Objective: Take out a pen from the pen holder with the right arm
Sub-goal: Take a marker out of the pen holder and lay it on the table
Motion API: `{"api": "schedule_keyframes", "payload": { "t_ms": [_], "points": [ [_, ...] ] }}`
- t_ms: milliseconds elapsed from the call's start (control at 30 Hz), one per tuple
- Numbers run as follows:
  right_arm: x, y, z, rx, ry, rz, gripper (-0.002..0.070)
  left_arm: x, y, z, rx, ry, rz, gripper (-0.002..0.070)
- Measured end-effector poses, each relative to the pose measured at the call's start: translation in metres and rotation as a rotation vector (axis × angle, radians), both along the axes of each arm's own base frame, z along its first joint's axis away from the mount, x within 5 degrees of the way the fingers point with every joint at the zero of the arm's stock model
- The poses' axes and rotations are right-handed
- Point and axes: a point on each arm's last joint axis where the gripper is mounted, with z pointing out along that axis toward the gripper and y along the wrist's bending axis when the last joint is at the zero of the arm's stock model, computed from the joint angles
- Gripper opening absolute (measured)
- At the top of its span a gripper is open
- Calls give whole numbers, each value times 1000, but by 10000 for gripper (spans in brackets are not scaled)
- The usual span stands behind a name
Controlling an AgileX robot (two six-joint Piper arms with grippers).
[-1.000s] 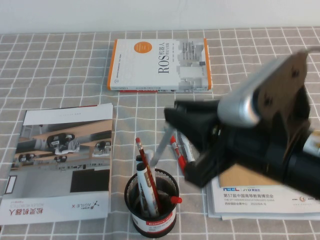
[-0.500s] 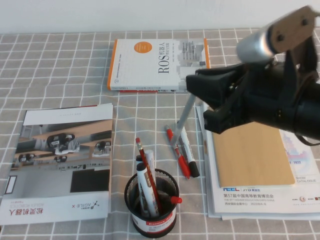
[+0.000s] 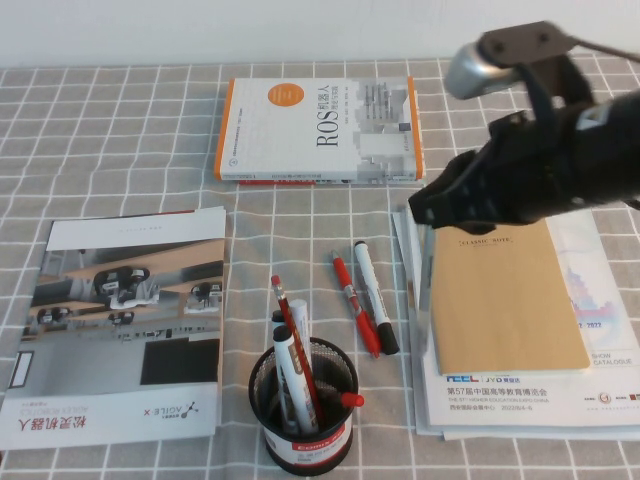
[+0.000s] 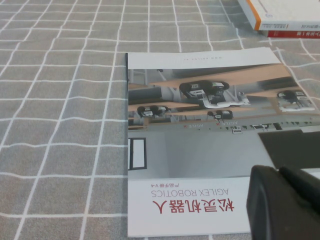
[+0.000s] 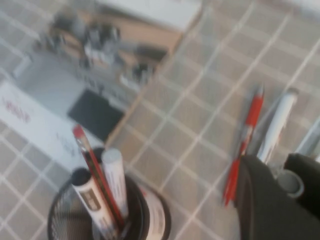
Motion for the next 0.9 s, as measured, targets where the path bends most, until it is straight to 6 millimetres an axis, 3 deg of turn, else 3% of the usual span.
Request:
{"api": "schedule_keyframes", "payload": {
  "t_ms": [333,633,900],
  "points": [
    [56,29,-29,-132,242,1,50,0,0,0,0,0,0,-4],
    [104,55,-49,-146,281,-5,50,0,0,0,0,0,0,-4],
    [135,73,-73,-191,315,25,49,0,0,0,0,0,0,-4]
  ]
}}
